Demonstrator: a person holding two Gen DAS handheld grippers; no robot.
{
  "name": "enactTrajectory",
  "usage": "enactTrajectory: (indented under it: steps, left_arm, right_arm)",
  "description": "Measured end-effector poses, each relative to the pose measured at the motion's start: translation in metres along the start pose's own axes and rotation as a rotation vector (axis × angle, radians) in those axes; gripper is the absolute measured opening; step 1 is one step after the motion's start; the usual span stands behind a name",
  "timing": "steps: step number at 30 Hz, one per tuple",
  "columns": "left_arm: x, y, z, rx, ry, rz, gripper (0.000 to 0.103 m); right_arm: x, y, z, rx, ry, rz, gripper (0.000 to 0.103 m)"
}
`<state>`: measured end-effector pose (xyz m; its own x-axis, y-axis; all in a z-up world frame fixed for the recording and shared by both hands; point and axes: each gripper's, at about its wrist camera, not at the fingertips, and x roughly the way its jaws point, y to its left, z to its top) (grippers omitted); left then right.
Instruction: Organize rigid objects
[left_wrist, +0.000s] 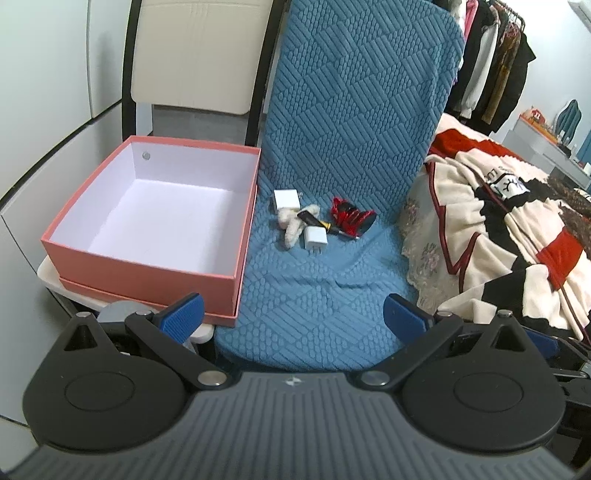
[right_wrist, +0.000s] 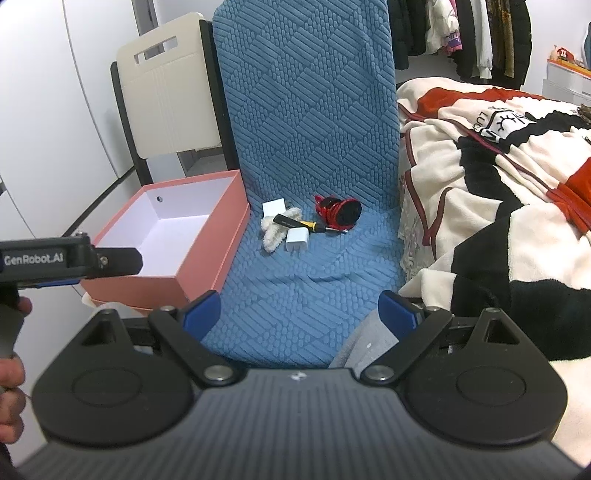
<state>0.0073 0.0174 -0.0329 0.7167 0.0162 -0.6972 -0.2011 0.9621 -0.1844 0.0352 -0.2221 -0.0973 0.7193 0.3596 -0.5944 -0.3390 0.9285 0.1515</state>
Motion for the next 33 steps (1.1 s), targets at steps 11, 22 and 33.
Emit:
enactTrajectory:
  steps: [11,22,33]
  left_arm:
    - [0.029,-0.006,0.001,0.019,0.040,-0.004,0.103]
    - [0.076,-0.014,0.006,0.042,0.091,0.009,0.103]
    - [0.122,-0.015,0.012,0.067,0.070,0.011,0.103]
  right_arm:
    - [0.022,-0.012,-0.003,0.025,0.028,-0.012,0.094]
    - [0.058,-0.023,0.000,0.031,0.053,0.003,0.094]
    - [0.099,-0.044,0.007,0.097,0.046,-0.015,0.094]
